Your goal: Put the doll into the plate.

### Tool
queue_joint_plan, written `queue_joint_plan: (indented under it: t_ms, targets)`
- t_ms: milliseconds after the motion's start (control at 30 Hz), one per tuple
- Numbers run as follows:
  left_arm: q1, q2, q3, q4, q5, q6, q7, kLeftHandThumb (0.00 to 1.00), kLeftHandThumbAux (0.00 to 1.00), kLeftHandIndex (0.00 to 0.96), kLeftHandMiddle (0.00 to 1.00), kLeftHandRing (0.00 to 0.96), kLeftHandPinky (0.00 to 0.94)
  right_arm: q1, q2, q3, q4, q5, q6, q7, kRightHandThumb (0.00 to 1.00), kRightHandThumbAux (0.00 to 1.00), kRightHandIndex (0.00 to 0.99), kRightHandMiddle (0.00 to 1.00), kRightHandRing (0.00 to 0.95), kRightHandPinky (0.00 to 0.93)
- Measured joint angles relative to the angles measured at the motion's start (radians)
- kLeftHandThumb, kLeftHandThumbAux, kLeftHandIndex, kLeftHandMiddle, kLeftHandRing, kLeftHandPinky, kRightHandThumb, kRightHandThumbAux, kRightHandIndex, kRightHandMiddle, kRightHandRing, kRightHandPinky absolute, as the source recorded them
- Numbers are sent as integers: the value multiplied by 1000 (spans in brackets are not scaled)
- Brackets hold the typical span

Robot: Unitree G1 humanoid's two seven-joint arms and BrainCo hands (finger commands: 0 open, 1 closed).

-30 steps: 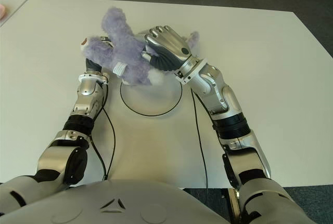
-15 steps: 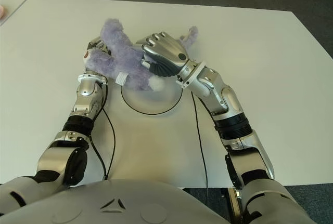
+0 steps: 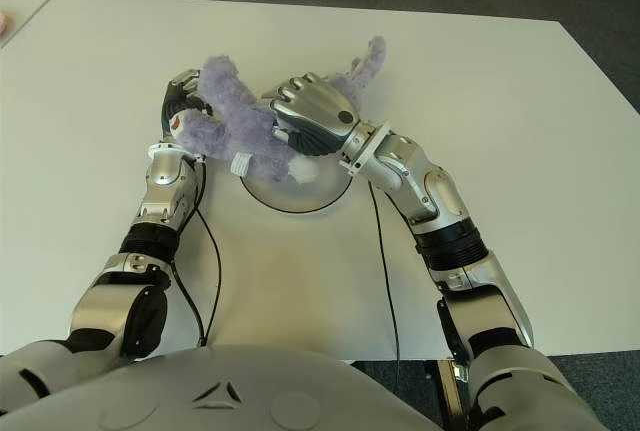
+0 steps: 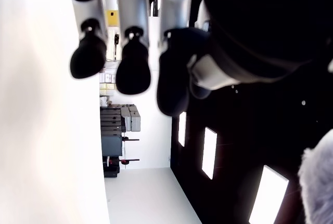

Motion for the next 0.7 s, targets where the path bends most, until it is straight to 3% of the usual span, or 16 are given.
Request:
queue_joint_plan:
  t_ms: [367,500,700]
  targets:
    - [3,0,0,-5,0,3,-1,715,700,444,725,751,737,13,1,1,-10,7,15,5,858,676,407,569,751,737]
    - [4,0,0,-6,0,3,-1,715,700,444,723,748,733,26,5,0,-25,9,34,15,858,672,429,506,723,745]
    - [5,0,0,-8,0,3,-1,715,700,444,723,749,732,40,3,-1,-47,3,49,23,854,672,427,488,709,748]
